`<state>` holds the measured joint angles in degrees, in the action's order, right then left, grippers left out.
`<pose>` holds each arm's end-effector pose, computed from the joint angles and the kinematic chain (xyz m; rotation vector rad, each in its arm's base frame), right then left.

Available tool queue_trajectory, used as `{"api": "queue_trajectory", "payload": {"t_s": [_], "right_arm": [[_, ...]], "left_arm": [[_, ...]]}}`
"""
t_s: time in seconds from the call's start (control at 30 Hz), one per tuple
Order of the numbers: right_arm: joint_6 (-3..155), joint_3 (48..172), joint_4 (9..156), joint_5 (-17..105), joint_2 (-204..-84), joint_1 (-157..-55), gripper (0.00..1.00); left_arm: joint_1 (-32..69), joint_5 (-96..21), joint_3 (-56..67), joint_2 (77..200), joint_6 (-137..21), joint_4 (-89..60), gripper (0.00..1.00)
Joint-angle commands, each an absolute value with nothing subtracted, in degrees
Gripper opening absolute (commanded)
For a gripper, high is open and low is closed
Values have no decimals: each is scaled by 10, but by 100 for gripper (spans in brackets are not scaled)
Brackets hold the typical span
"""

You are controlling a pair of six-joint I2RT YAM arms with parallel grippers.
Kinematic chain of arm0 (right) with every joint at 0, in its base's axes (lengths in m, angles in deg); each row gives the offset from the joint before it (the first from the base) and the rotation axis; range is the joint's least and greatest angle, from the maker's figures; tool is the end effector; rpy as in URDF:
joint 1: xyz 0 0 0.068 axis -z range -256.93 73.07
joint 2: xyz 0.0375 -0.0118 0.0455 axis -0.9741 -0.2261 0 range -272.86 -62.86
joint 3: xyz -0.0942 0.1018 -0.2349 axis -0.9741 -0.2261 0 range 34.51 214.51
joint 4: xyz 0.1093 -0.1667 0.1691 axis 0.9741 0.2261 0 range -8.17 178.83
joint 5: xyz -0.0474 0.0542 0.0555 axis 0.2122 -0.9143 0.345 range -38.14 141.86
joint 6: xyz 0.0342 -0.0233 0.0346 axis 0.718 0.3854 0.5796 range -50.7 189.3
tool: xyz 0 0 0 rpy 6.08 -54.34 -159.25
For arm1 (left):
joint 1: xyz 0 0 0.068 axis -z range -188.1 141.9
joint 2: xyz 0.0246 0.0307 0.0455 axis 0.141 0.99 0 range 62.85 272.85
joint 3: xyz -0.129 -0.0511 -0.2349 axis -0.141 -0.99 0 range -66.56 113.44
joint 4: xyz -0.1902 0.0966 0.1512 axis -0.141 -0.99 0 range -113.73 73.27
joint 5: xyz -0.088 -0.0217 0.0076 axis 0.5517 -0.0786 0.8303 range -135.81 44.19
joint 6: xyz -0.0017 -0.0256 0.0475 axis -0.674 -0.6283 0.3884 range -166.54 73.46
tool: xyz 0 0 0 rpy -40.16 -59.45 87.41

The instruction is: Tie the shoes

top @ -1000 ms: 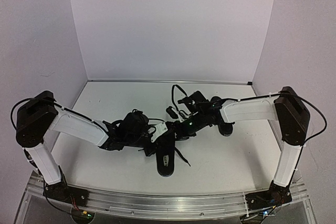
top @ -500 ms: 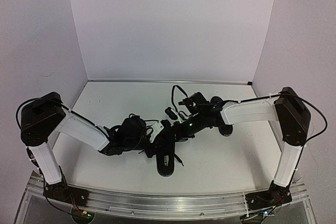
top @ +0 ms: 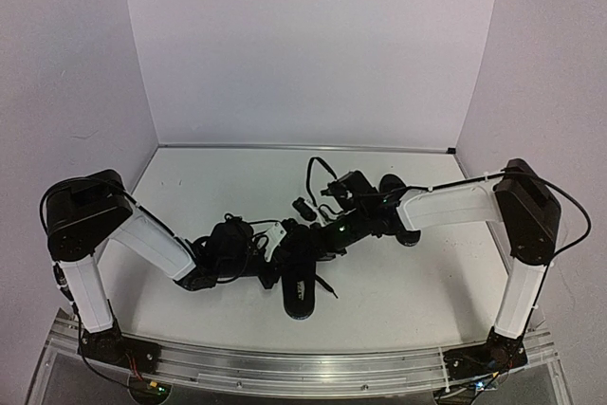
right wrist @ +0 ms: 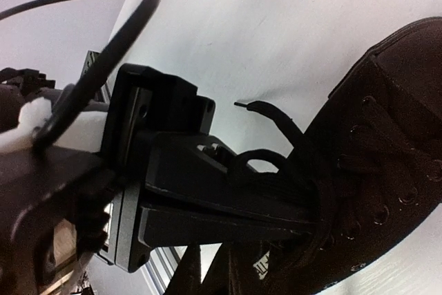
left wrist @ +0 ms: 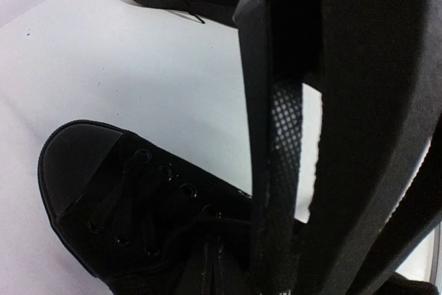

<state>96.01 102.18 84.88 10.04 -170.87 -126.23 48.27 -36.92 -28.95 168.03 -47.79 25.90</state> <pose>0.2430 0.3189 0.1826 -0.9118 2.4201 1.4453 0.1822 -0.2839 0.1186 1.0588 1.8045 -0.7846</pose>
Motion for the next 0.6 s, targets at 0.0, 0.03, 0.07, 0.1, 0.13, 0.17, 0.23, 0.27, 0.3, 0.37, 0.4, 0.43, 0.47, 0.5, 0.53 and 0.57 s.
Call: {"api": "queue_trajectory", "payload": {"t_s": [0.0,0.03,0.07,0.1,0.13,0.17,0.23,0.27,0.3,0.37,0.4,0.43,0.47,0.5,0.53,0.57], "right_arm": [[962,1007,836,81,-1669,-1254,18],[962,1005,837,83,-1657,-1247,19],[961,1003,838,85,-1643,-1241,20],[959,1000,838,87,-1632,-1234,23],[957,998,838,91,-1620,-1229,25],[957,996,839,97,-1610,-1224,26],[956,992,839,105,-1598,-1212,27],[956,991,840,108,-1598,-1206,27],[955,990,841,112,-1602,-1201,26],[953,990,843,129,-1617,-1195,24],[949,992,846,139,-1627,-1195,23],[945,995,852,145,-1637,-1195,21],[942,998,857,148,-1648,-1195,19],[939,1000,861,149,-1658,-1195,18],[937,1003,865,149,-1666,-1195,17],[936,1004,867,149,-1673,-1195,16]], "left_arm": [[480,-351,-305,1695,-476,340,0],[480,-349,-306,1697,-475,343,0],[479,-348,-307,1698,-473,345,0],[480,-348,-307,1700,-473,347,0],[480,-347,-307,1701,-472,349,0],[480,-348,-308,1702,-472,351,0],[480,-348,-307,1702,-471,352,0],[480,-348,-307,1702,-471,352,0],[480,-348,-307,1701,-470,351,0],[480,-348,-306,1700,-467,350,0],[480,-347,-306,1700,-466,349,0],[480,-347,-306,1699,-466,346,0],[480,-347,-305,1698,-466,343,0],[480,-346,-305,1696,-457,339,0],[480,-345,-305,1694,-448,335,0],[480,-344,-306,1693,-444,333,0]]}}
